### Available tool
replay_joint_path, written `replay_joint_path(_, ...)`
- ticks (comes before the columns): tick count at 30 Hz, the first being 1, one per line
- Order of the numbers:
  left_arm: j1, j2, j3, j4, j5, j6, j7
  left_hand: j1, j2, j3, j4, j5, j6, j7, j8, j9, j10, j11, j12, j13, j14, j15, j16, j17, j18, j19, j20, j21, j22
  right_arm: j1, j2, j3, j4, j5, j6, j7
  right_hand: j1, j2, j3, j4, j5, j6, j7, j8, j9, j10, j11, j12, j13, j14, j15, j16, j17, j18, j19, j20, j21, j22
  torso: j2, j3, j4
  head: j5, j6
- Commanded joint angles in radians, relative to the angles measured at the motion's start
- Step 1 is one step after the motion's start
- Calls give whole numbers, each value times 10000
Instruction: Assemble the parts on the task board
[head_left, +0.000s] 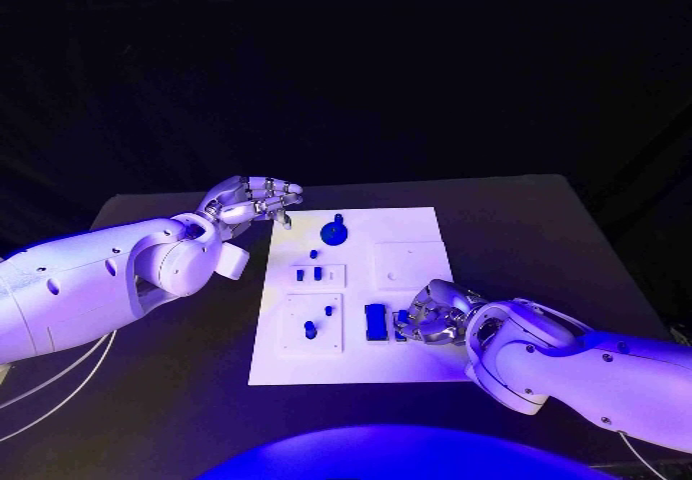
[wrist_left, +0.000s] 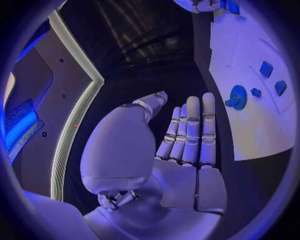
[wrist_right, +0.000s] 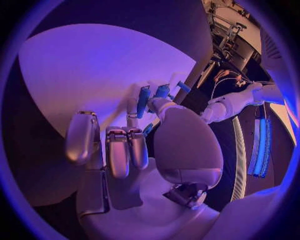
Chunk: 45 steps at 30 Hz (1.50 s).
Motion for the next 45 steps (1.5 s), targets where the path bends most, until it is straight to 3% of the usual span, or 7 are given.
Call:
replay_joint_path(1,2,14,7,16,17,142,28,45,39,-42,1,-31,-85,8,36,-12,-49,9,45,10,-63,13,34,14,143,64,-10,-33,-10,-38,32,-18,73,-210,225,101,-101,-11,-43,-7,-48,55,-38,49,7,1038,-27,39,2627,1026,-27,33,2634,-126,452,-54,-44,1772,-2,0,2,9,4)
replay_joint_path(18,2,12,7,6,11,115,2,75,43,-69,22,-31,-94,14,39,-15,-74,14,58,5,-67,17,41,11,140,90,-11,-59,-29,-45,-65,-17,129,-410,117,182,147,-22,99,-90,-38,47,-79,65,30,1038,-69,39,2627,1026,-65,33,2634,-114,441,-77,-106,1760,4,1,4,45,24)
replay_joint_path(23,2,10,7,2,11,111,-6,75,43,-69,22,-31,-94,14,39,-15,-74,14,58,5,-67,17,41,11,140,90,-11,-59,-29,-44,-92,-16,140,-398,65,282,-152,-189,-84,9,-79,26,-20,53,33,1038,-21,39,2627,1026,-36,33,2634,-115,432,-70,-142,1753,-1,-2,-2,47,17)
replay_joint_path(27,2,9,7,2,10,109,-11,79,46,-82,37,-32,-99,20,40,-17,-82,16,63,4,-69,18,43,10,139,98,-10,-70,-36,-44,-169,-16,172,-394,-269,498,-793,-217,-544,22,-83,14,11,17,16,1038,9,39,2627,1026,-8,33,2634,-113,429,-46,-167,1749,0,-3,-1,44,21)
replay_joint_path(33,2,3,7,8,9,98,-11,79,46,-82,37,-32,-99,20,40,-17,-82,16,63,4,-69,18,43,10,139,98,-10,-70,-36,-30,-471,-15,222,-426,-1057,1495,-838,-218,-815,0,-62,-144,55,-94,-27,1038,43,39,2627,1026,15,33,2634,-93,406,-31,-317,1719,-3,-4,2,60,32)
replay_joint_path(39,2,-5,7,14,8,89,-1,79,46,-82,37,-32,-99,20,40,-17,-82,16,63,4,-69,18,43,10,139,98,-10,-70,-36,-13,-648,-15,87,-721,-1407,2702,506,-162,-788,-145,-33,-637,293,-597,-240,1038,241,39,2627,1026,167,33,2634,-74,370,84,-491,1688,3,-3,-8,75,44)
replay_joint_path(45,2,0,7,15,8,87,19,79,46,-82,37,-32,-99,20,40,-17,-82,16,63,4,-69,18,43,10,139,98,-10,-70,-36,-30,-589,-23,-209,-1193,-1388,3614,2198,-76,394,-588,18,-695,480,-1095,-550,1038,389,39,2627,1026,289,33,2634,-80,366,183,-460,1705,3,5,0,68,42)
